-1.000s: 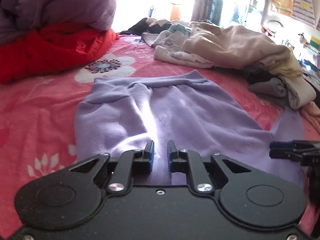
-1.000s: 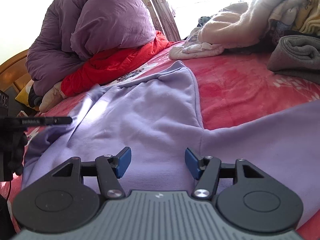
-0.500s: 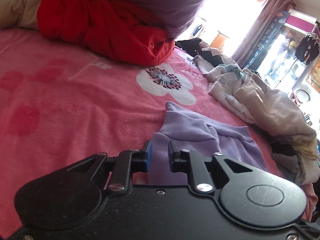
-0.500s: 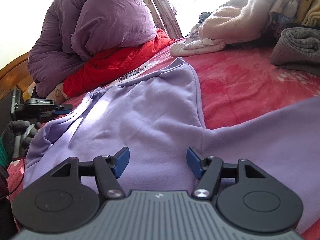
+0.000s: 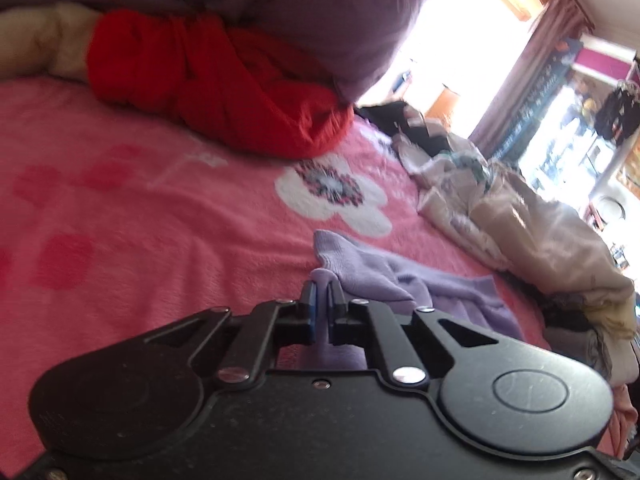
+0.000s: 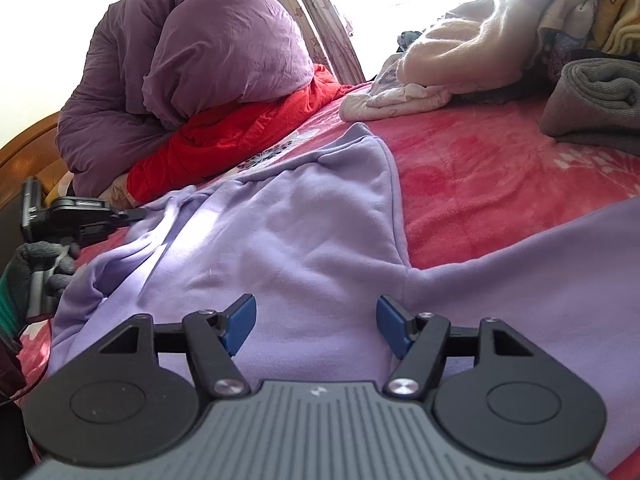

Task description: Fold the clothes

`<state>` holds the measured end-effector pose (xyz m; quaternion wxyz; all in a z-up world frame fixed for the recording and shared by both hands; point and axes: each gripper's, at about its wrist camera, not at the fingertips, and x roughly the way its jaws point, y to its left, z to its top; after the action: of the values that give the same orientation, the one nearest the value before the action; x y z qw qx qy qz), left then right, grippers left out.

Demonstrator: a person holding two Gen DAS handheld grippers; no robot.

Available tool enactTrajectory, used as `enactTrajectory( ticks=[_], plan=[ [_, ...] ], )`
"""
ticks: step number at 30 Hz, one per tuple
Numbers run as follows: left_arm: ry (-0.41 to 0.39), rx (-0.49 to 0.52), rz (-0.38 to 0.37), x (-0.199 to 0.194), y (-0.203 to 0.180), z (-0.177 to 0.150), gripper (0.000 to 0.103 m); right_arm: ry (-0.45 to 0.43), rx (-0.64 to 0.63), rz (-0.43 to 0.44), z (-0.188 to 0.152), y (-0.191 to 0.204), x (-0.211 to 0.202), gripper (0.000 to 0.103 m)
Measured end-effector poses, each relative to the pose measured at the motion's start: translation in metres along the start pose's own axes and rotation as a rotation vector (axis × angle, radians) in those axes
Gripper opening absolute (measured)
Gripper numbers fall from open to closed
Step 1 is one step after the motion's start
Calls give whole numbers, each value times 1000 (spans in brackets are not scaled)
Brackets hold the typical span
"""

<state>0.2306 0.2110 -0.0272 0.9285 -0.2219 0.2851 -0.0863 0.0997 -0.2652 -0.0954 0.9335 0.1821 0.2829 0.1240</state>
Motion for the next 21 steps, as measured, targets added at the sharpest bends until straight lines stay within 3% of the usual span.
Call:
enactTrajectory(
  ticks=[5, 14, 18, 21],
  plan=[
    [-123, -39, 134, -61, 16, 2, 3, -20, 17, -19, 2, -2, -8, 67],
    [-292, -80, 254, -172, 38, -7, 3, -31, 34, -72, 2, -4, -14, 68],
    [-309, -105, 297, -195, 52, -16, 3, -28, 40, -106, 0, -6, -13, 68],
    [-258, -142, 407, -186, 79, -27, 3, -21, 3, -133, -2, -3, -11, 68]
  ],
)
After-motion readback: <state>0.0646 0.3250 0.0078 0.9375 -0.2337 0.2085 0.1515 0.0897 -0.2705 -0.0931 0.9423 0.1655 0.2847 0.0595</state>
